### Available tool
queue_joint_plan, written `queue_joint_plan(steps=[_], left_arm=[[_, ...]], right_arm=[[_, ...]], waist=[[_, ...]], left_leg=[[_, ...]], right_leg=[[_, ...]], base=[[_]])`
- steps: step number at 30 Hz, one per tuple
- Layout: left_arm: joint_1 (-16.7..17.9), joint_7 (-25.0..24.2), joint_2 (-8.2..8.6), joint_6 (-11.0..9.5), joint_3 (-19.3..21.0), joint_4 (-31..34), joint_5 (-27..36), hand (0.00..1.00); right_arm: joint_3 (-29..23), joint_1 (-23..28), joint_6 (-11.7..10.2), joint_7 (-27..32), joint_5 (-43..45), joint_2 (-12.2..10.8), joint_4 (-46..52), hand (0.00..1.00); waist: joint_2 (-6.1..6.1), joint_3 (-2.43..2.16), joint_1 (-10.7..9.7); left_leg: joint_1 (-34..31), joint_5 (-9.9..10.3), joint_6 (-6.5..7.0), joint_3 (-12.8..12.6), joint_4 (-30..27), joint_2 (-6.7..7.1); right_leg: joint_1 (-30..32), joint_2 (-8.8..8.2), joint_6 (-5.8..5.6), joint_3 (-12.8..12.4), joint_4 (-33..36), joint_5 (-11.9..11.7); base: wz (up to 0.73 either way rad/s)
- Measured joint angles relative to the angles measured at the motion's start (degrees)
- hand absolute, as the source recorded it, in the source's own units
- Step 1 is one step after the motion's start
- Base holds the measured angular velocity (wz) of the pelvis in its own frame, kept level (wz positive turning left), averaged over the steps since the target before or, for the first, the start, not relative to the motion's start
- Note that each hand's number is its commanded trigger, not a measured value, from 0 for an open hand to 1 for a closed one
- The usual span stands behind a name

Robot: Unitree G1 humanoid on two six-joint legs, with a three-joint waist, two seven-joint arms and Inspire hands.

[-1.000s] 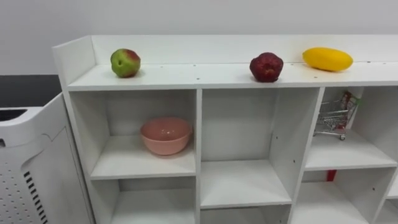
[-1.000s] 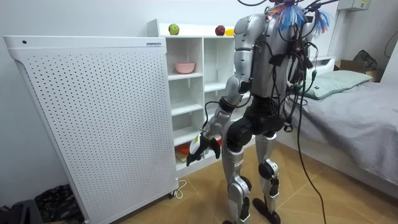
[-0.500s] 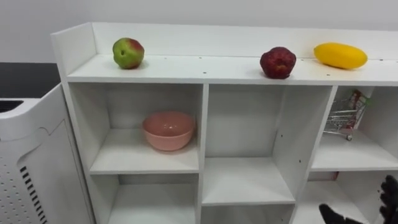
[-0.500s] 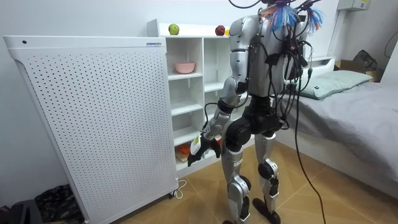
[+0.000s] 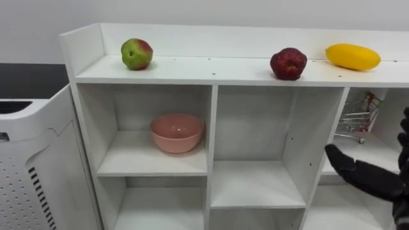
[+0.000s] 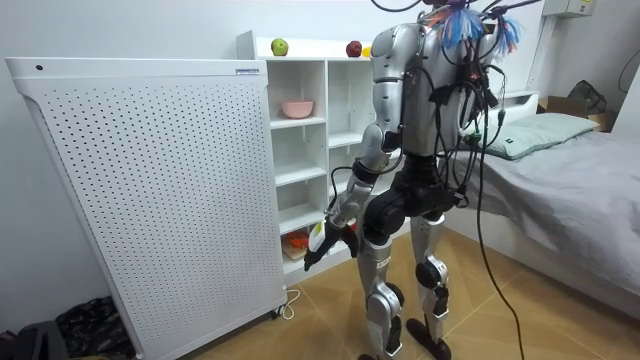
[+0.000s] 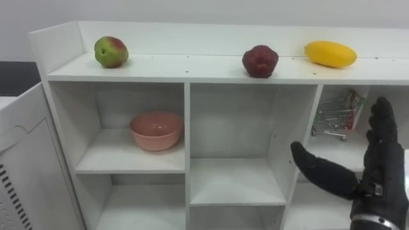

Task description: Arrange fruit in the closet

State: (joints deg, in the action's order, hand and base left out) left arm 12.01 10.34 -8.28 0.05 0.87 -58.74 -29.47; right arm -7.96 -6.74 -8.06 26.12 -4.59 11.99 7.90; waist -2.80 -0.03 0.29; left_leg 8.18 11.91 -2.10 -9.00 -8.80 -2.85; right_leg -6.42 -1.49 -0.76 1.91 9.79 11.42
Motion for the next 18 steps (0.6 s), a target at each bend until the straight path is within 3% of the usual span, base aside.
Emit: queue_joint_plan(steps=[3, 10, 13, 15, 18], left_arm=[[0.1, -1.3, -0.19, 0.7, 0.0, 1.4, 0.0, 0.0], [0.1, -2.4, -0.2, 1.0, 0.1, 1.8, -1.2, 0.0], [0.1, -2.4, -0.42, 1.4, 0.1, 1.8, -1.7, 0.0], [0.3, -2.4, -0.78, 2.3, 0.1, 1.7, -1.7, 0.0], [0.2, -2.7, -0.97, 2.6, 0.1, 1.8, -1.7, 0.0]], right_arm=[[0.0, -2.1, 0.0, 0.6, -0.3, 1.4, 0.0, 0.0], [0.0, -7.9, 0.0, 1.2, -1.1, 2.9, -0.4, 0.0], [0.0, -10.0, 0.1, 1.4, -3.1, 3.9, -1.0, 0.0], [0.0, -12.0, 0.2, 1.1, -4.2, 4.4, -3.4, 0.0], [0.0, -15.1, 0.6, 0.4, -7.2, 5.9, -8.6, 0.0]], waist=[[-0.63, -0.01, 0.3], [-0.65, 0.09, 1.7], [-1.29, 0.35, 1.9], [-2.01, 0.87, 1.9], [-2.54, 0.72, 1.9]], left_leg=[[-0.7, 0.0, 0.0, 0.7, 0.0, 0.04], [-1.1, 0.0, 0.0, 2.1, 0.0, 0.01], [-1.2, 0.0, 0.01, 2.7, 0.0, 0.01], [-0.7, 0.0, 0.01, 2.9, 0.0, 0.01], [-1.0, 0.0, 0.01, 3.0, -0.4, 0.05]], right_leg=[[0.4, -0.03, 0.0, 0.5, 0.0, 0.0], [0.4, -0.15, 0.02, 3.3, 0.1, 0.0], [0.3, -0.17, 0.03, 3.7, 0.1, 0.0], [-0.5, -0.17, 0.03, 4.1, -0.1, 0.0], [-0.4, -0.29, 0.03, 4.6, -0.1, 0.0]], base=[[0.08], [0.03], [0.08], [0.07], [0.02]])
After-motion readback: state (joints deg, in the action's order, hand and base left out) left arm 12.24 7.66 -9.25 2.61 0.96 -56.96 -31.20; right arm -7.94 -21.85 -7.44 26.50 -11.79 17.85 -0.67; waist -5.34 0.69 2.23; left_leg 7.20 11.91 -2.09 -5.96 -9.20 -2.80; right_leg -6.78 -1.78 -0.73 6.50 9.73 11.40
